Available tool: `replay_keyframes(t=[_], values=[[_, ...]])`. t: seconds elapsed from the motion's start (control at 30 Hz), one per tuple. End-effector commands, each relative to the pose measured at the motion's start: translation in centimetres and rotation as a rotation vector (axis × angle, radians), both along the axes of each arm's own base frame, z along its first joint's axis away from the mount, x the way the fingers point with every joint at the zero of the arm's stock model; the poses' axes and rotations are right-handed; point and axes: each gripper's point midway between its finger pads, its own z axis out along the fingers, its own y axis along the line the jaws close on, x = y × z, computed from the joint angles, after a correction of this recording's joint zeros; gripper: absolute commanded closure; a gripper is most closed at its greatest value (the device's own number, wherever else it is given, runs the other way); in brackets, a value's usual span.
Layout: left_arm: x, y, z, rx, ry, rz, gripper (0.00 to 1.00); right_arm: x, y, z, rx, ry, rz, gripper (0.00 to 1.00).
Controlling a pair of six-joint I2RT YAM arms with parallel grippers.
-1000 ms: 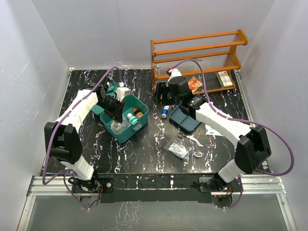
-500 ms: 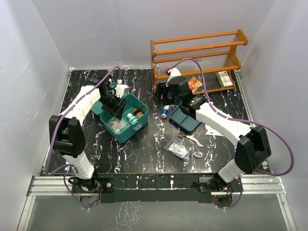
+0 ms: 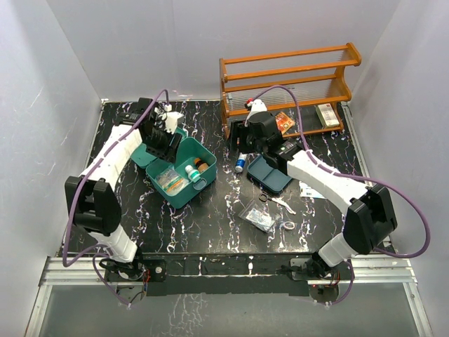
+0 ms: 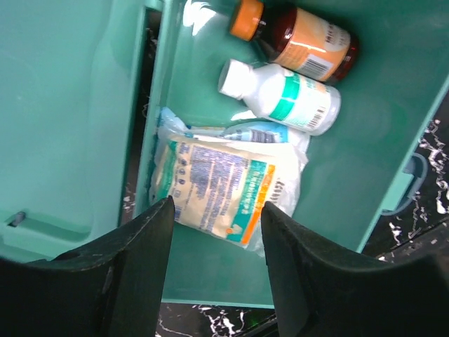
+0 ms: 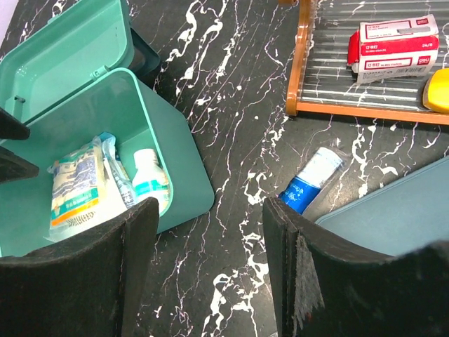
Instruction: Organize the medicine kit
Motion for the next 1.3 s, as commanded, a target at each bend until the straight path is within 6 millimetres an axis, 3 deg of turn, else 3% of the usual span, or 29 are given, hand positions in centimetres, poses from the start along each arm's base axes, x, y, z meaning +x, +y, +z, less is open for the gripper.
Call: replay_keyframes(t=[0.0, 0.2, 0.4, 0.7, 1.0, 1.27], values=[[-2.2, -2.3, 1.3, -0.119, -0.011, -0.007, 0.51, 0.2, -1.0, 3.1, 0.054, -0.08, -0.055, 0.42], [-4.2, -2.2, -1.5, 0.043, 0.006, 0.085, 0.66, -0.3, -1.5, 2.5, 0.061, -0.062, -0.073, 0.43], [-4.5, -0.5, -4.0, 0.145, 0.048, 0.174, 0.76, -0.8, -2.0, 2.0, 0.055, -0.053, -0.082, 0.43], [-3.1, -1.2, -4.3, 0.126, 0.032, 0.179, 0.78, -1.2, -2.3, 1.8, 0.049, -0.048, -0.081, 0.43], [-4.1, -0.6, -6.9, 0.176, 0.097, 0.174, 0.71, -1.4, -2.7, 1.3, 0.034, -0.044, -0.088, 0.43], [-6.2, 0.0, -8.4, 0.19, 0.158, 0.165, 0.8, -1.5, -2.9, 0.4, 0.027, -0.024, -0.099, 0.43]])
